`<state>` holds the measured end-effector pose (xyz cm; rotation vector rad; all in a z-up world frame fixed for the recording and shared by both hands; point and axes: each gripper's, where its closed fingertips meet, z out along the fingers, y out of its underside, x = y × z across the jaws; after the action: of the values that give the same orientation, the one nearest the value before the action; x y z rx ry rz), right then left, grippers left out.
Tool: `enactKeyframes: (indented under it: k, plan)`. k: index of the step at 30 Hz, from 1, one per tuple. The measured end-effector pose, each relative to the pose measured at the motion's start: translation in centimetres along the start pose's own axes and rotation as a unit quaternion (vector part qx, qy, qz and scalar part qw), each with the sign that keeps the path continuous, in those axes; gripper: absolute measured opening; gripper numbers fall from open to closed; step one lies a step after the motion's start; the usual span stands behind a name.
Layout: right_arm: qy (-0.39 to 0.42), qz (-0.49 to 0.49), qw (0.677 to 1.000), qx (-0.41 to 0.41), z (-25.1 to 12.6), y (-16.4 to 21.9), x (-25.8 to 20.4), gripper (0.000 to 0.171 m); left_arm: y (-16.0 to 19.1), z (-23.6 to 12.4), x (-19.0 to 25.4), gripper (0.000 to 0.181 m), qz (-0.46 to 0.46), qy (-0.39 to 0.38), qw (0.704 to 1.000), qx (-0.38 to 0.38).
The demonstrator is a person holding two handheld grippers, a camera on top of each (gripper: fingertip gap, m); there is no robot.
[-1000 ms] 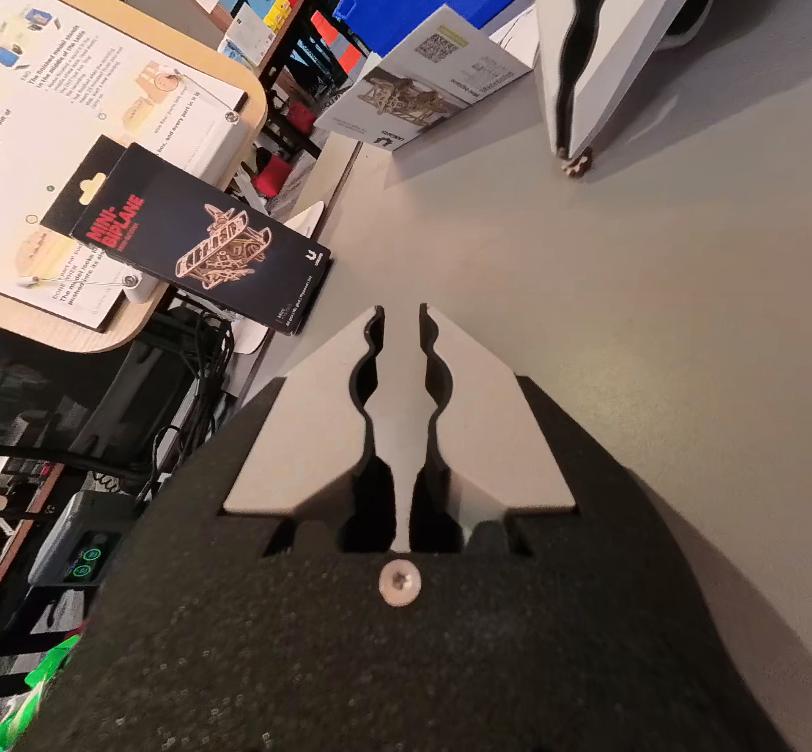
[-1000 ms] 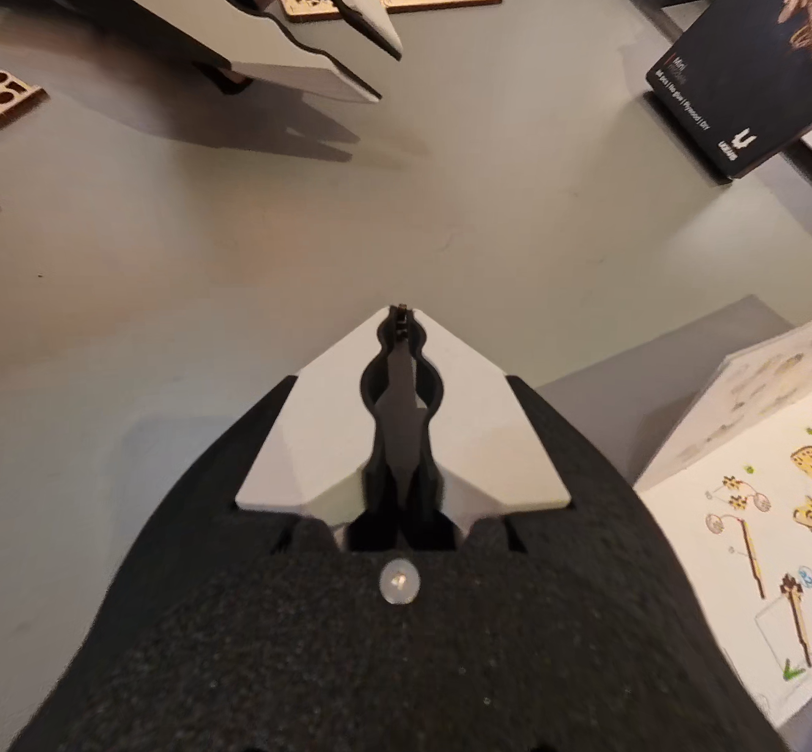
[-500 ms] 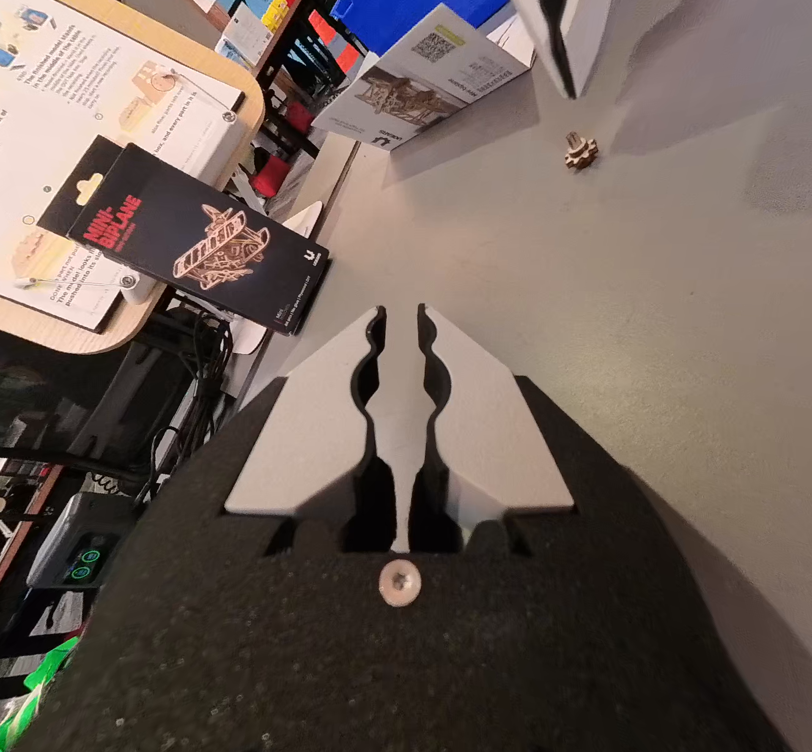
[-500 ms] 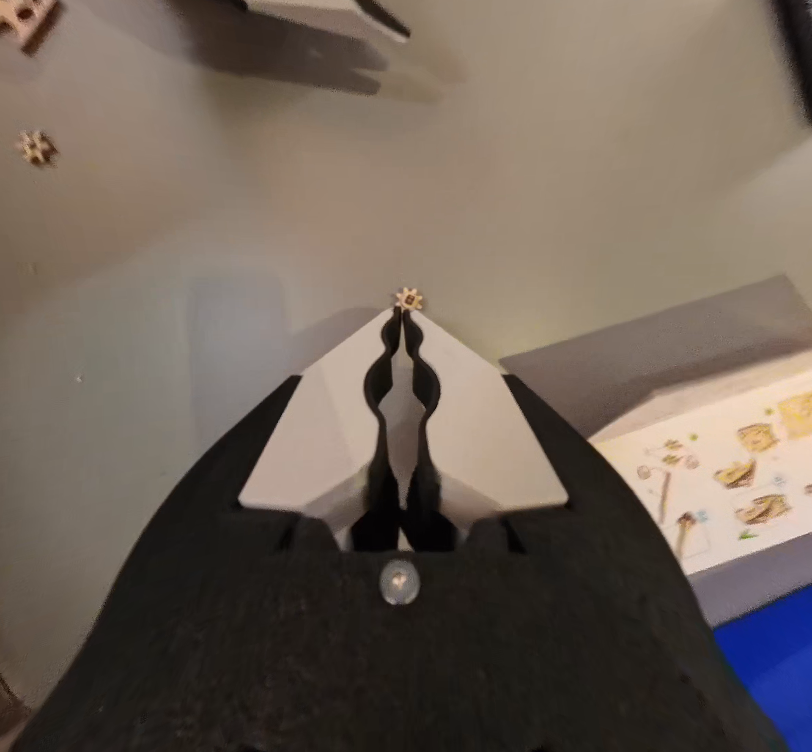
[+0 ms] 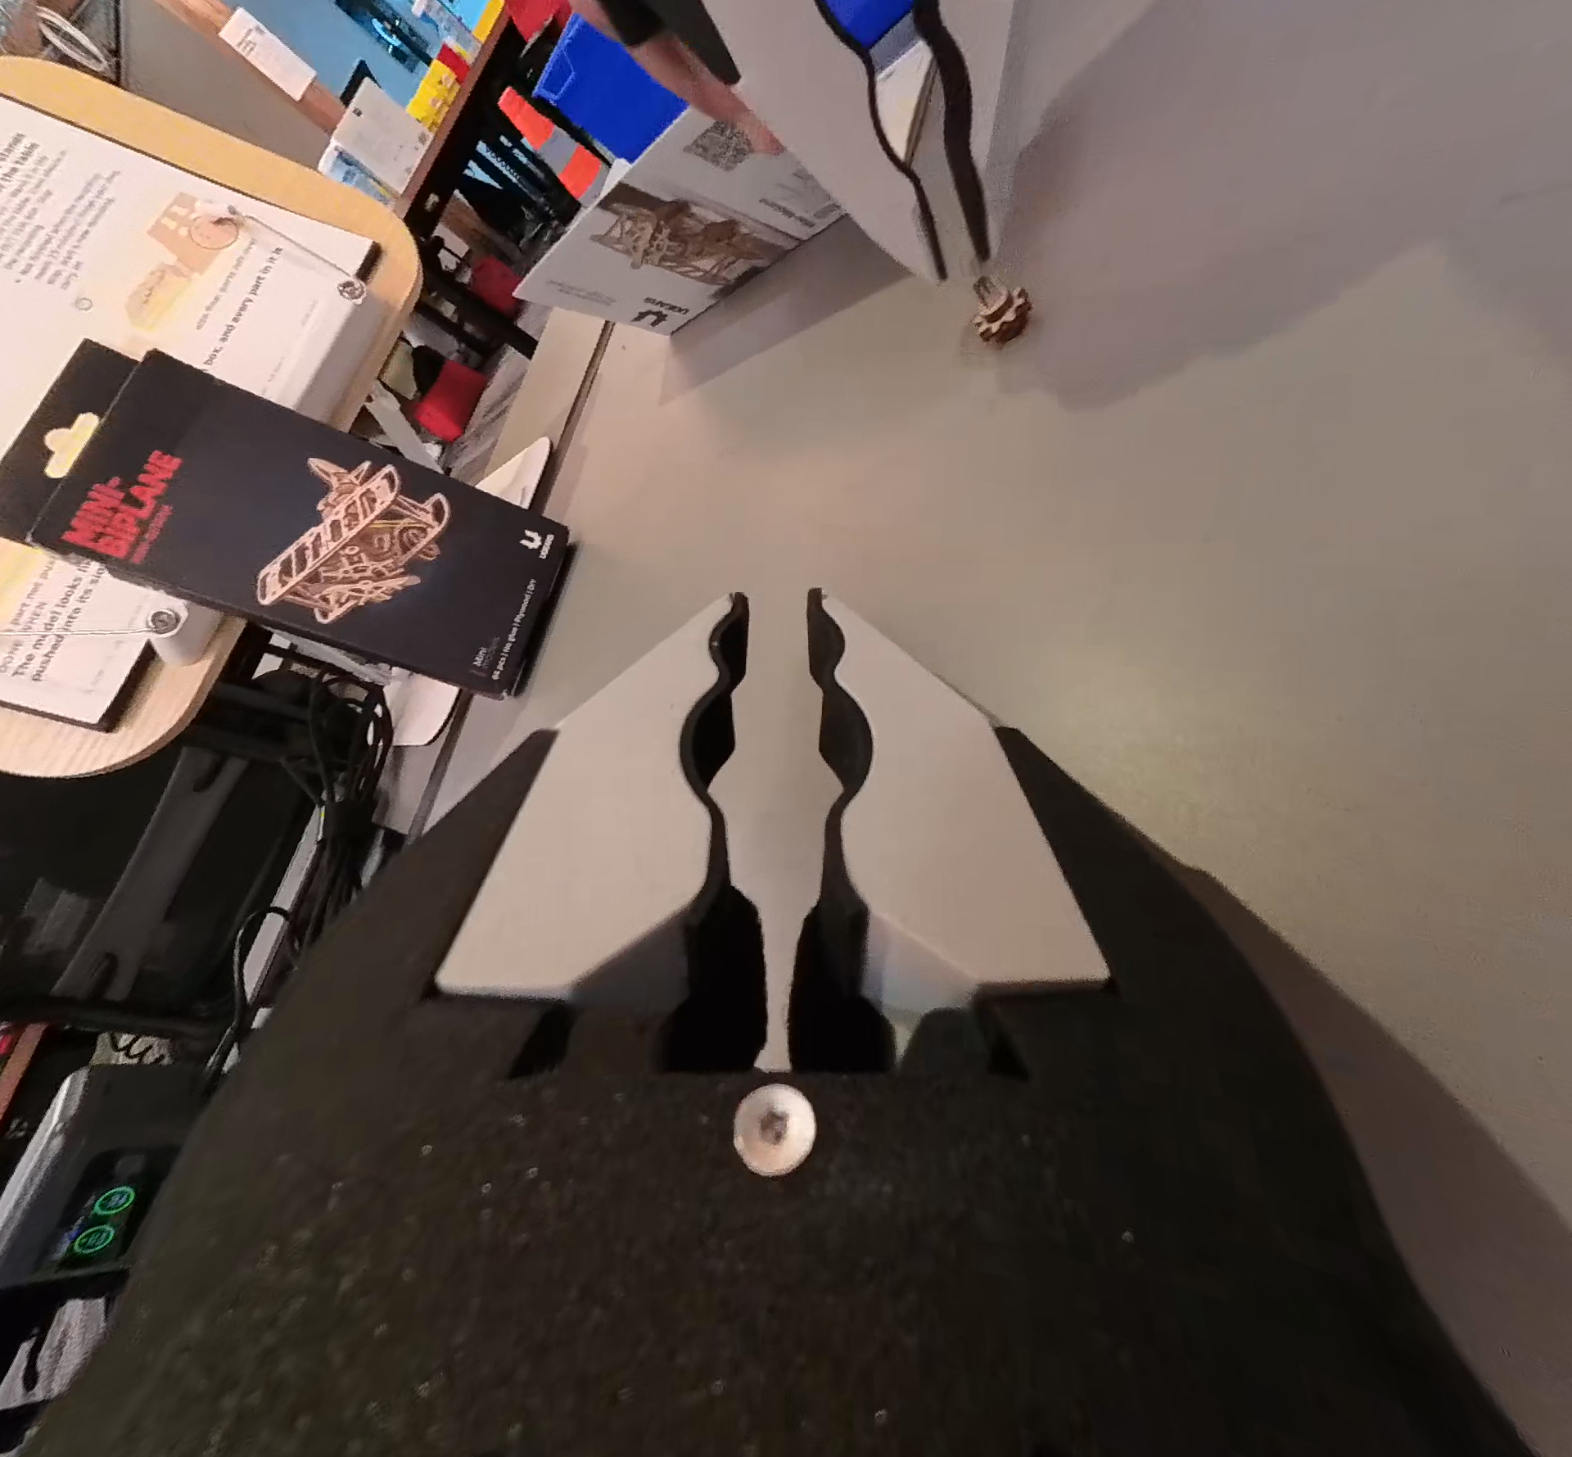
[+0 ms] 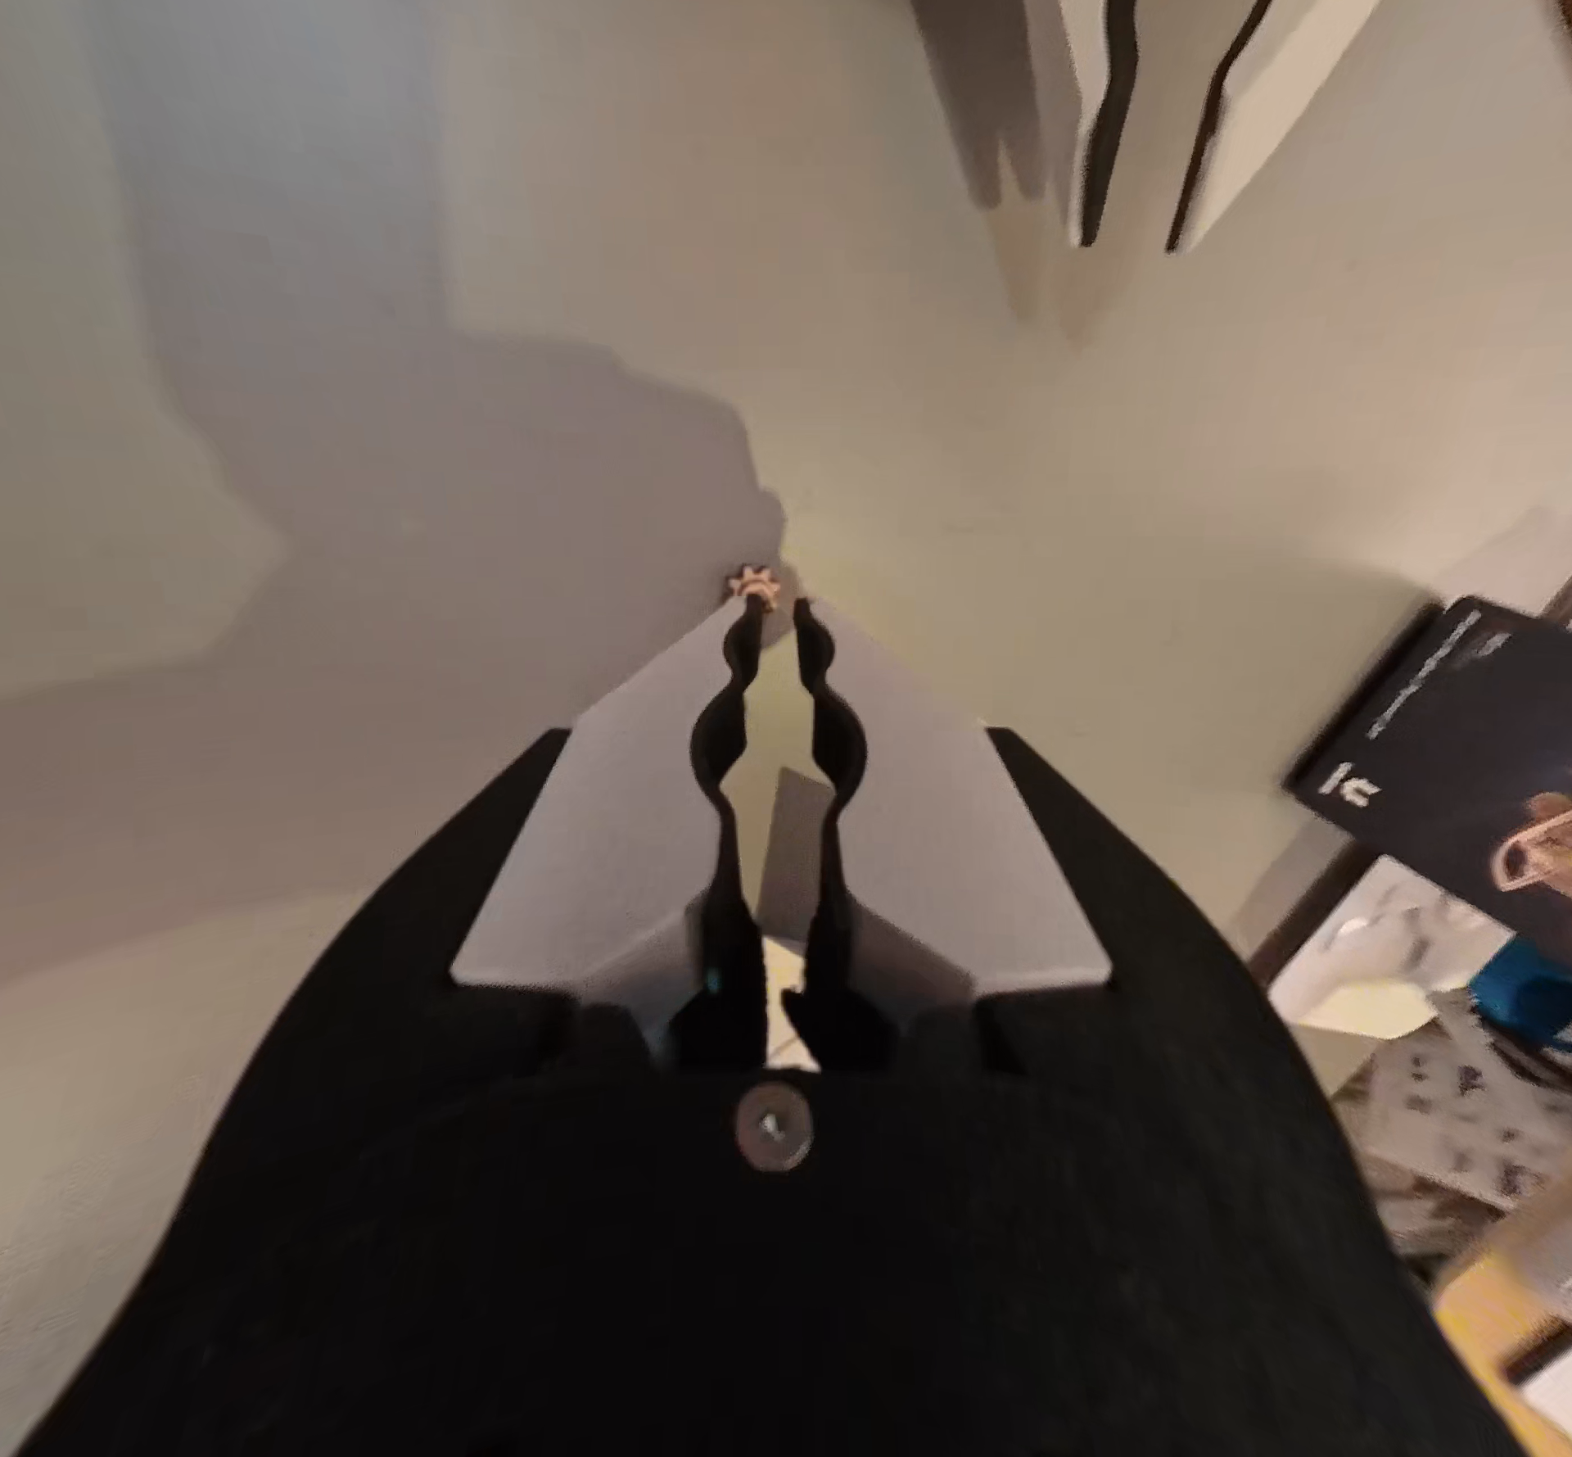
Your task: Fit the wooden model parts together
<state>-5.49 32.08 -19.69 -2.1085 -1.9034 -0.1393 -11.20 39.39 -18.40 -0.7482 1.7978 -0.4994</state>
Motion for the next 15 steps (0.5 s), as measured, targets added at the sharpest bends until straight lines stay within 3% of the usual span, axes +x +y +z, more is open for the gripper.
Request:
enactKeyframes:
  k: [4, 15]
  plan:
    - [-0.024, -0.068, 0.997, 0.007, 0.0, 0.0, -0.4, 0.008, 0.0, 0.0, 0.1, 0.011, 0.002, 0.004, 1.0, -0.001]
    - [-0.078, -0.112, 0.991, 0.002, 1.0, 0.4, -0.7, 0.004, 0.1, 0.1, 0.2, 0.011, 0.001, 0.009, 1.0, -0.003]
